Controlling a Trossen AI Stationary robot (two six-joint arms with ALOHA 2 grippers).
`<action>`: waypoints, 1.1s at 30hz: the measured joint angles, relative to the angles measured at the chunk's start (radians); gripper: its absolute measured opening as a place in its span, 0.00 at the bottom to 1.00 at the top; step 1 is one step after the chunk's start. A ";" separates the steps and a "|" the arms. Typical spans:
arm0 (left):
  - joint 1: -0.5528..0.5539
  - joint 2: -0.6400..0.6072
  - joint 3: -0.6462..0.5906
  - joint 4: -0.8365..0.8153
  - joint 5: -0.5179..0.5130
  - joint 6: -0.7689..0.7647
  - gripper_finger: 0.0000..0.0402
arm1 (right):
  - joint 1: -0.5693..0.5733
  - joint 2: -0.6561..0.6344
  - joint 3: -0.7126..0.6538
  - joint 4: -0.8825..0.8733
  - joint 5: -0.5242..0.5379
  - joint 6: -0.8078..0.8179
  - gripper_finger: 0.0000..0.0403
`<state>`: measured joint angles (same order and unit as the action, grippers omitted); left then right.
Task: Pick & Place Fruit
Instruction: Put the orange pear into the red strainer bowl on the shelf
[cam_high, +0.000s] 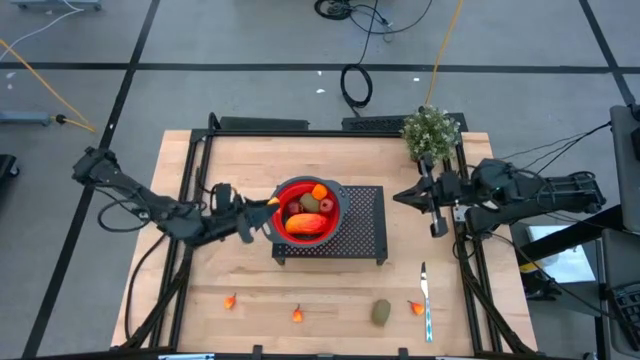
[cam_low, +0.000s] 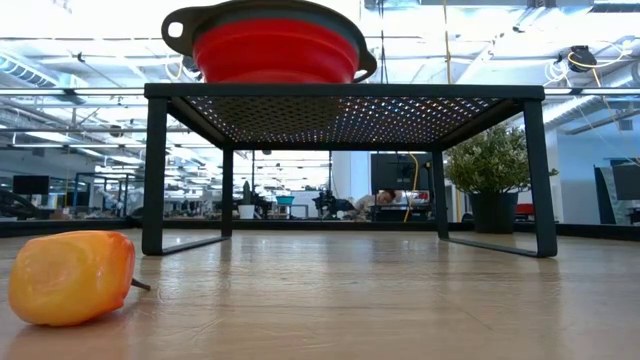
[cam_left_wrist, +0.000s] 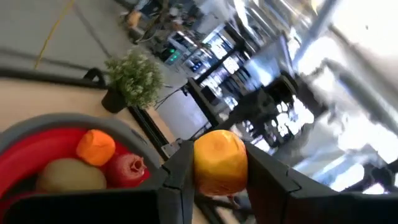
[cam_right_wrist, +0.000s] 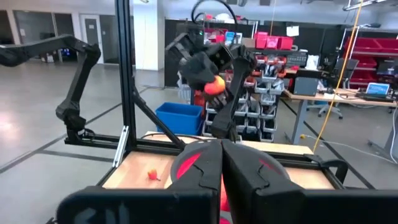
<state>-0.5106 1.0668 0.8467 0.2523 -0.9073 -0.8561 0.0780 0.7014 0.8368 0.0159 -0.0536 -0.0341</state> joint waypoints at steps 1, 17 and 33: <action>0.012 0.000 0.000 -0.011 0.002 -0.052 0.27 | 0.000 -0.003 0.000 0.000 0.000 0.000 0.01; 0.116 0.000 0.000 -0.069 0.074 -0.451 0.27 | 0.000 -0.008 0.000 -0.006 0.000 -0.033 0.01; 0.249 0.053 0.228 -0.497 0.188 -0.523 0.27 | 0.000 -0.008 0.000 -0.024 0.000 -0.089 0.01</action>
<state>-0.2620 1.1200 1.0748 -0.2444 -0.7197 -1.3788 0.0780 0.6937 0.8371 -0.0084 -0.0540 -0.1230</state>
